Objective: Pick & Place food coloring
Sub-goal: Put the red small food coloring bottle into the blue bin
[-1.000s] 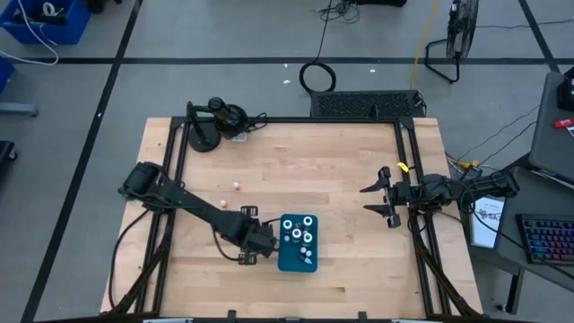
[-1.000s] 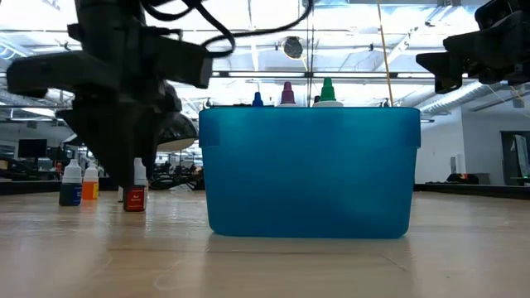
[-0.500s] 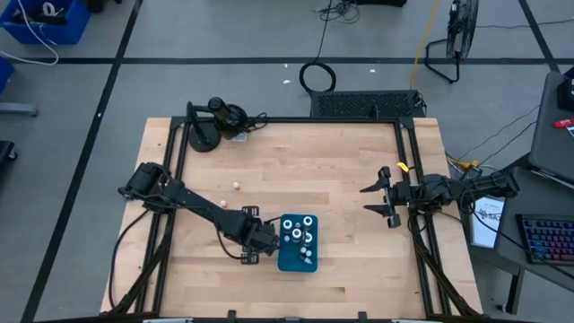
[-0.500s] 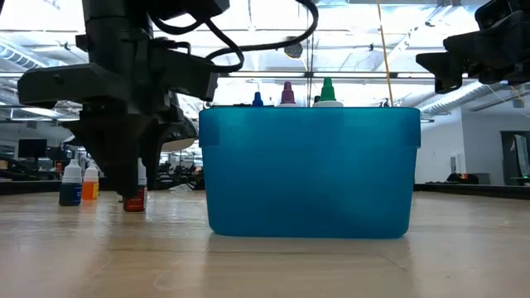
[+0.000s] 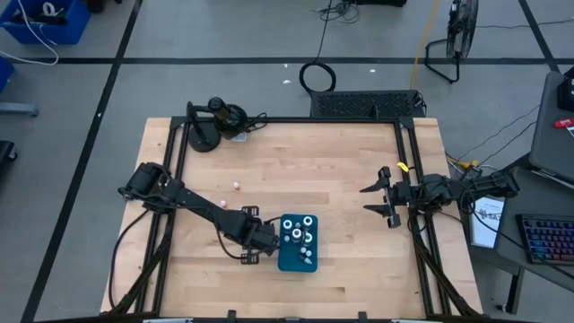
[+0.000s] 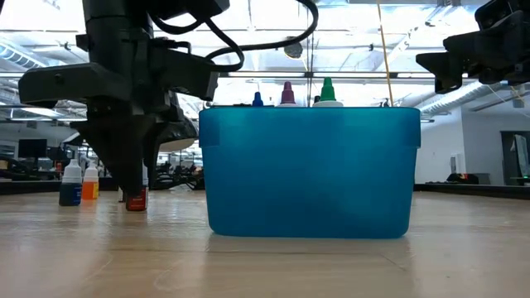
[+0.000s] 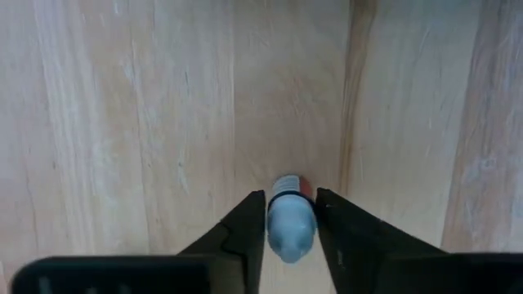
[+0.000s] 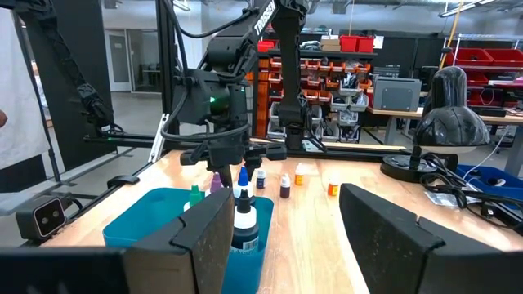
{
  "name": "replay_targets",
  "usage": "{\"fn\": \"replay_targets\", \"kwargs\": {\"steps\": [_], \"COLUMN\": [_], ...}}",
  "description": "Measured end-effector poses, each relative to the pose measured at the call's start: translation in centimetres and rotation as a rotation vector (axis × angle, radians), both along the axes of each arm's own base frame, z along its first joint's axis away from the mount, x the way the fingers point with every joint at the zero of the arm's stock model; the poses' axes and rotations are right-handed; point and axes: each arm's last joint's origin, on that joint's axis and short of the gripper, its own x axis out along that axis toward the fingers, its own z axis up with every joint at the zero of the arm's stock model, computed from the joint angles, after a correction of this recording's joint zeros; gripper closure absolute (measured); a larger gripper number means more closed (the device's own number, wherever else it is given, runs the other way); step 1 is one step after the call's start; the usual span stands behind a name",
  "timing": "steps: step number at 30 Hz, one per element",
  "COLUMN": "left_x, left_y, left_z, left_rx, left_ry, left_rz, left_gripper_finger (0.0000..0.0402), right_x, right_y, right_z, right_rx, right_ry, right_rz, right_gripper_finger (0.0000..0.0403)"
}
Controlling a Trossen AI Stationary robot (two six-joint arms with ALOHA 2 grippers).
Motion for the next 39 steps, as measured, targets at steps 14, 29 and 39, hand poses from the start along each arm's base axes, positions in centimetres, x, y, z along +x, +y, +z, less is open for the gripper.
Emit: {"fn": "replay_targets", "kwargs": {"steps": [14, 29, 39], "left_x": [1.4, 7.8, 9.8], "left_y": [-1.7, -4.3, -5.1], "left_z": [5.4, 11.6, 3.9], "left_rx": [-0.017, 0.038, -0.059], "left_ry": [-0.048, -0.254, -0.008], "left_rz": [0.011, -0.165, -0.235], "left_gripper_finger": [0.0332, 0.0332, 0.0332], "right_x": [0.0, 0.0, 0.0], "right_y": [0.0, 0.0, 0.0], "right_z": [0.0, 0.0, 0.0], "right_rx": [0.000, 0.000, 0.000], "right_ry": [0.000, 0.000, 0.000], "right_rz": [0.000, 0.000, 0.000], "right_gripper_finger": [0.0190, 0.0190, 0.0190]}}
